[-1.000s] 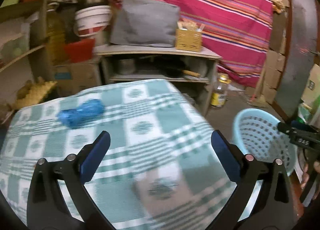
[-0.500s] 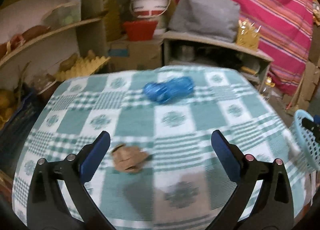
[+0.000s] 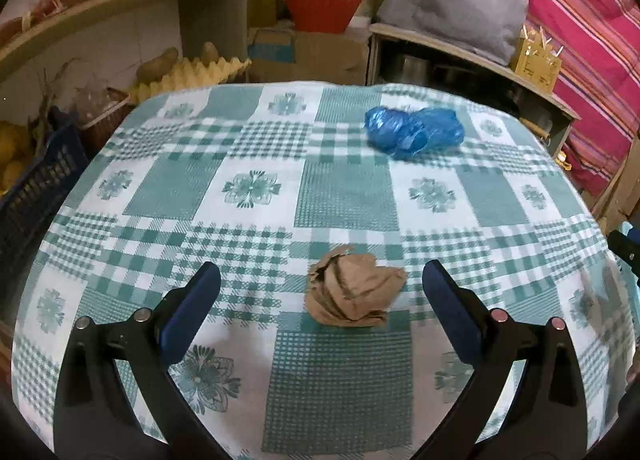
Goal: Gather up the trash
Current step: 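Move both grippers back over the table toward the remaining trash, then grasp the small crumpled brown paper with the left gripper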
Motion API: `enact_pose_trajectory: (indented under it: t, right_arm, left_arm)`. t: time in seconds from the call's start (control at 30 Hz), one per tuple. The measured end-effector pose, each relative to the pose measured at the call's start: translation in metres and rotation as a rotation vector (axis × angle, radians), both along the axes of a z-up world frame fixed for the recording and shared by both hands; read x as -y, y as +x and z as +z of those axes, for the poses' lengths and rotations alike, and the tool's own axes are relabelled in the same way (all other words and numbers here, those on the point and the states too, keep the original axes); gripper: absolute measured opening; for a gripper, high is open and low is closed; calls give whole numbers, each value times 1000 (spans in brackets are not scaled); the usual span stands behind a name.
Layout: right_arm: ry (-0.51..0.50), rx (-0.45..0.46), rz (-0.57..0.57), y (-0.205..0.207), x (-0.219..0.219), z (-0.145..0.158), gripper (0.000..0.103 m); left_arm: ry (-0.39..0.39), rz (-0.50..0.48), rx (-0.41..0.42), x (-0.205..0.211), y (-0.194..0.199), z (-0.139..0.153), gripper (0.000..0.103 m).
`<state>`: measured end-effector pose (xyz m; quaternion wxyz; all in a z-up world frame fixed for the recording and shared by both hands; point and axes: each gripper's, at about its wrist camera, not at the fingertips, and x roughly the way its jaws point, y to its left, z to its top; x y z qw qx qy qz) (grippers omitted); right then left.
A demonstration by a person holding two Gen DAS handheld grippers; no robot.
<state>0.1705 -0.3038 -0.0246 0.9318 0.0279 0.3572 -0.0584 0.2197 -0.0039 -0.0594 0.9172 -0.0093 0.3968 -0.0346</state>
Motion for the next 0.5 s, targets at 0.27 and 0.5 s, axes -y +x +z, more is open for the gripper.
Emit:
enact_pose_trajectory:
  t: [0.27, 0.5]
  right_arm:
    - [-26, -28, 21, 14, -15, -10, 90]
    - [-9, -48, 19, 26, -20, -18, 90]
  left_arm:
    - [-4, -30, -26, 3, 9, -11, 97]
    - [-67, -99, -83, 14, 17, -19, 58]
